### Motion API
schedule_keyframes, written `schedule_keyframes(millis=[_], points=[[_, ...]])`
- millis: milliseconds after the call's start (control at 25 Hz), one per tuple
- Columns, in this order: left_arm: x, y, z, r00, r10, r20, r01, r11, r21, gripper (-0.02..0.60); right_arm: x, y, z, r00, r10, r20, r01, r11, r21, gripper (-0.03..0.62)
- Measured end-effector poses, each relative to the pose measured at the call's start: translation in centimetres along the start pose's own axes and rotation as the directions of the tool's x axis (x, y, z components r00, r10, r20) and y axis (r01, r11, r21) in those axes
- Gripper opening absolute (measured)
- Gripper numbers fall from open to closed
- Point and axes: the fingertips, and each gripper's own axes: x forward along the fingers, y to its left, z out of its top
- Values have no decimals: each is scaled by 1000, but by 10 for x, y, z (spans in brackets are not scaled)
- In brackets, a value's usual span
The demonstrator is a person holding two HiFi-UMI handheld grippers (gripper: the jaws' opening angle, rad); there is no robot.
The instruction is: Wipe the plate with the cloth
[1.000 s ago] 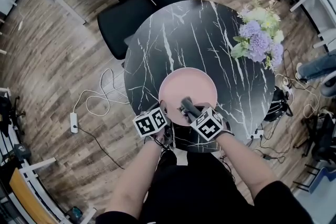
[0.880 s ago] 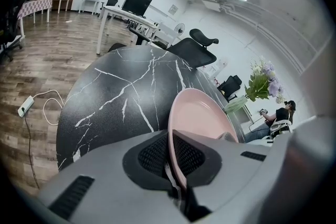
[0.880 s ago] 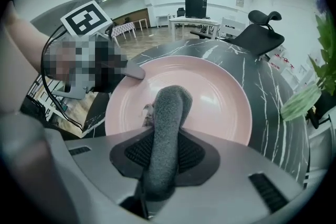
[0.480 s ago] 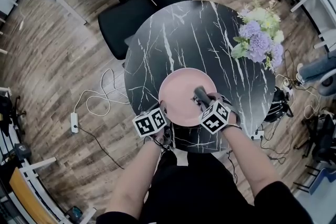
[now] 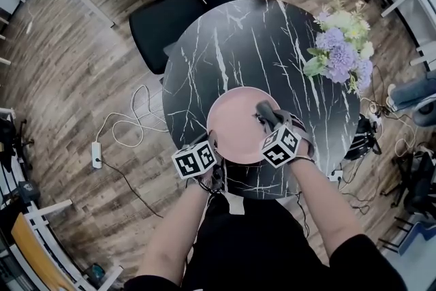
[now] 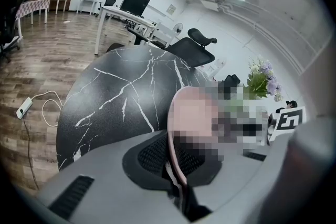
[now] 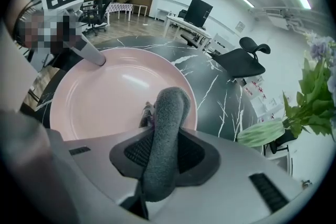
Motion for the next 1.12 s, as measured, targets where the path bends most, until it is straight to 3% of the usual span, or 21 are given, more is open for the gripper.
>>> schedule_keyframes(millis=[280,440,560,680,800,880,920,1120], points=[[-1,1,-1,1000,6,-5,-5,1000,7,32,5,-13,9,999,-36,19,35,999,24,112],[0,0,-1,1000,-19,-14,19,1000,-6,37,1,-27,17,997,-63,55,56,991,119,112],[-1,0,0,1000,-21,-23,22,999,37,48,-4,-35,19,993,-74,93,52,974,221,112],[-6,-2,2,1000,-17,-15,19,992,124,67,-11,-41,20,984,-69,167,0,924,383,111],[-13,-3,10,1000,-25,13,22,980,200,83,-21,-49,22,960,-64,274,-104,824,557,110],[-19,-3,16,999,-24,30,16,969,246,98,-31,-52,26,936,-68,345,-176,758,628,110],[-23,-3,19,999,-22,41,10,963,269,98,-36,-52,29,925,-75,374,-199,741,642,110],[-51,-12,42,992,-64,110,22,939,344,98,-66,-43,47,879,-97,467,-243,751,614,110]])
